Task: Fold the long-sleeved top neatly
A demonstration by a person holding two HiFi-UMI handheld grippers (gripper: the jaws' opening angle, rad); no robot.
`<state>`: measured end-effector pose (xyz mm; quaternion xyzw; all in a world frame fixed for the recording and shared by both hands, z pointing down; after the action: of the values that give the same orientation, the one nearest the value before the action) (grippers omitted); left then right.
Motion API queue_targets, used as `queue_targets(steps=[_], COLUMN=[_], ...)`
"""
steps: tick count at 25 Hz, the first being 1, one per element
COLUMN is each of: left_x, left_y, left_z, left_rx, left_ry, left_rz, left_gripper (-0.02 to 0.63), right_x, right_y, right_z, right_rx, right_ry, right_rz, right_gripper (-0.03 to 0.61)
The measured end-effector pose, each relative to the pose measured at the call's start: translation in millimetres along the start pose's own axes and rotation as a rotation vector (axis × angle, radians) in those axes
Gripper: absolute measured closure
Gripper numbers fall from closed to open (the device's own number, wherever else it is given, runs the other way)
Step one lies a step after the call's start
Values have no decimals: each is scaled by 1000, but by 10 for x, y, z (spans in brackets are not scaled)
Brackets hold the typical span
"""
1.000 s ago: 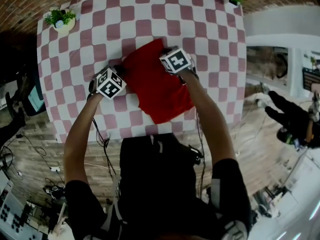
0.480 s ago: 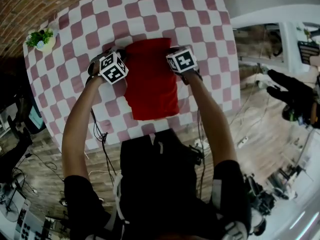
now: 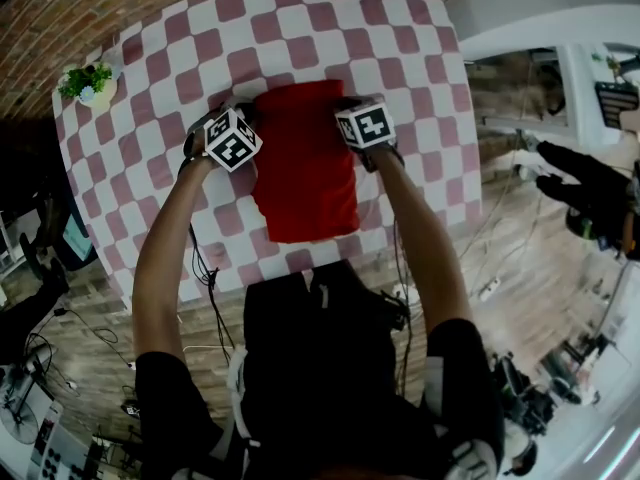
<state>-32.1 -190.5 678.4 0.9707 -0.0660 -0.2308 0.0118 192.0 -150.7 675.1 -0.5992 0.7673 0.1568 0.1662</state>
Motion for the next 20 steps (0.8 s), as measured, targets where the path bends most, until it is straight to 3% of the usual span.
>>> queue_targets(steps=[2,3,6,10,12,14,20], left_x=[-8,-14,-27,-45,-40,-36,-55], left_y=[-16,-16,-6,-32,-47,-52,-38], left_z=[35,58,134,169,157,136,80], left_rx=[11,18,29,34,36,41,41], left_ry=[-20,-32,-76,-88,-80,-78,-75], left_rz=[33,55,128,158,152,153,190], left_gripper=[569,550,500,497,497,497,497], right_x=[12,20,-1,-249,-451,-678,-1134], right_y=[-32,-46,-58,69,184,308,469], right_z=[60,112,335,718,893,966,713], right_rx=[-16,-26,-40,11,59,91,86], right_ry=[-21,-37,-97,-112,-94,-67,79], right_rz=[-19,-24,-34,34,53,59,41], right_gripper=[417,413,413,414,422,470,522])
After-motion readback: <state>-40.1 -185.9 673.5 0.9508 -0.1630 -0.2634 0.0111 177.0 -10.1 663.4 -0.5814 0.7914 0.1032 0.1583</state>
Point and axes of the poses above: the fingertips, and each gripper's own axes: z backward along the fingers, y to its left, x out of its top, the point moved 6 cm from there along z, backward along the fingers, and after that the axes turned 10 degrees about -x, right-handed, at the moved point
